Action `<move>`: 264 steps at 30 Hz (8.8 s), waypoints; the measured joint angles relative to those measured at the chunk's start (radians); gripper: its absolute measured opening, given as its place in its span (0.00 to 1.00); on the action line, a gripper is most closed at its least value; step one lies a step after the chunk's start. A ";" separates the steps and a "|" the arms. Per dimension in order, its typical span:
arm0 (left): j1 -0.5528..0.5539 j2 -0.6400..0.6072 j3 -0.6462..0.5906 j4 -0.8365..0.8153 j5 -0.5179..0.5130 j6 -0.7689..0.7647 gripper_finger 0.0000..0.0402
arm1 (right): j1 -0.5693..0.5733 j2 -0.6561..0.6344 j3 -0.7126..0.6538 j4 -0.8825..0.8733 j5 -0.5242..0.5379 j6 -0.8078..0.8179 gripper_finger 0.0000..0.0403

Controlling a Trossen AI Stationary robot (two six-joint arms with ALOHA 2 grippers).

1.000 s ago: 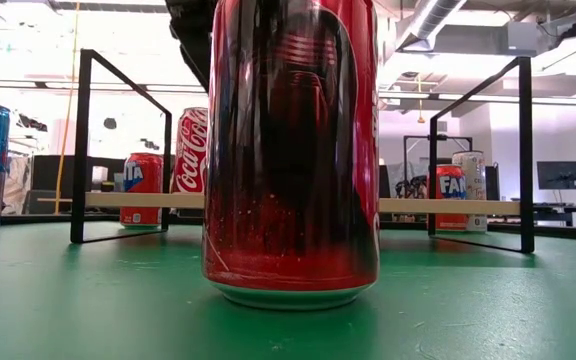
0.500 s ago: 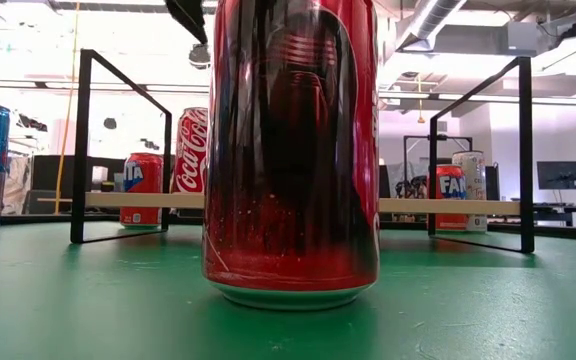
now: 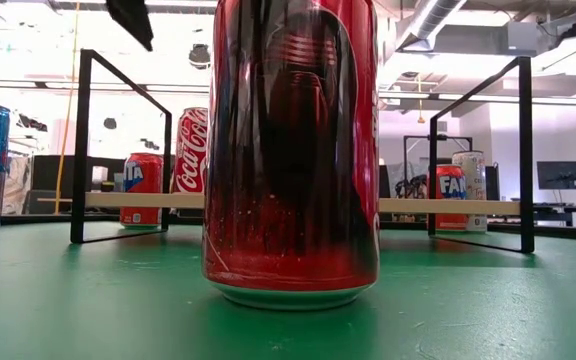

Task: Place canned beverage on shelf
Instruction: Put the bottom left orange soda can on the shelf

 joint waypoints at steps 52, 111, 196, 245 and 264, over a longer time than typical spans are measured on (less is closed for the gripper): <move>0.352 -0.214 -0.085 0.426 0.359 -0.008 0.90 | -0.666 -0.156 0.000 0.018 0.095 -0.544 0.74; 0.348 0.061 -0.448 0.352 0.209 -0.025 0.90 | -0.828 -0.016 -0.091 0.094 0.130 -0.578 0.74; 0.188 0.140 -0.055 0.379 0.302 -0.023 0.69 | -0.829 -0.016 -0.090 0.080 0.132 -0.590 0.74; -0.208 0.853 0.538 -0.035 0.125 -0.713 0.69 | -0.829 -0.015 -0.090 0.085 0.131 -0.635 0.74; -0.229 0.862 0.538 -0.056 0.122 -1.038 0.69 | -0.829 -0.015 -0.090 0.089 0.131 -0.693 0.74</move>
